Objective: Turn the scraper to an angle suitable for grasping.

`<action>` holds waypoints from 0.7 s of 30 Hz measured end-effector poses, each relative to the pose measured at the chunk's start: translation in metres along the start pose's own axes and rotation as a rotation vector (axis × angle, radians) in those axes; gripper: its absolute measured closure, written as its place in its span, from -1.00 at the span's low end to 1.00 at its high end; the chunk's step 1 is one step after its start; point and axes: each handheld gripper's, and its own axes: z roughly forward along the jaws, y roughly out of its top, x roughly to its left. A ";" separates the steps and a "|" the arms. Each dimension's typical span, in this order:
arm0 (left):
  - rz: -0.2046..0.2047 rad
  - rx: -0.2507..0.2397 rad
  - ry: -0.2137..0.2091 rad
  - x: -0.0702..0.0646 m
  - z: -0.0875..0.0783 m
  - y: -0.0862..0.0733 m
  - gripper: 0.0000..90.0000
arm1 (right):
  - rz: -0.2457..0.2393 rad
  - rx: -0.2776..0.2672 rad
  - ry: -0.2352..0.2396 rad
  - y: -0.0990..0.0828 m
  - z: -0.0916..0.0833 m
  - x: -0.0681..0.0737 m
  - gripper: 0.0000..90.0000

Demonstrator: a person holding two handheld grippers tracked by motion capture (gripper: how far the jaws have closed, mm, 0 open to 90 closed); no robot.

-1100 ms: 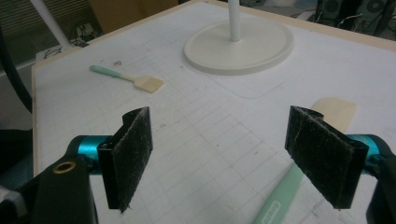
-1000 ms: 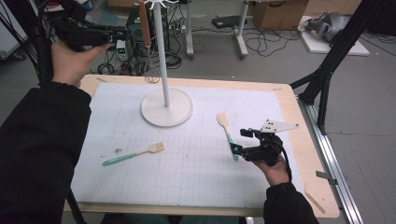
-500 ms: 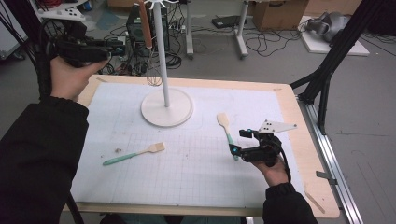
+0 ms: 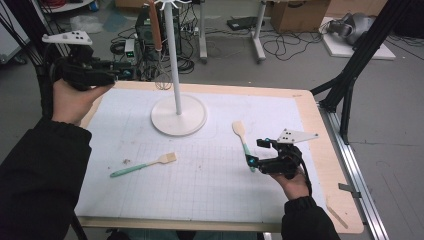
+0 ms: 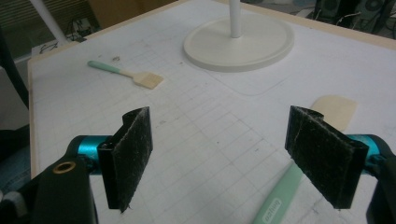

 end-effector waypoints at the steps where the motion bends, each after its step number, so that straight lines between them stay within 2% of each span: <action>1: 0.001 0.000 0.002 -0.002 -0.001 -0.003 0.44 | -0.005 -0.004 -0.003 0.000 0.000 0.000 -0.52; 8: 0.024 0.005 0.004 -0.010 -0.007 -0.023 0.40 | -0.011 0.002 -0.010 0.000 0.000 0.002 -0.52; 13: 0.017 0.008 -0.001 -0.011 -0.007 -0.040 0.39 | -0.033 0.010 -0.013 0.000 0.002 0.004 -0.51; 21: 0.011 0.017 -0.018 -0.012 -0.002 -0.058 0.37 | -0.023 0.020 -0.024 -0.001 0.002 0.003 -0.51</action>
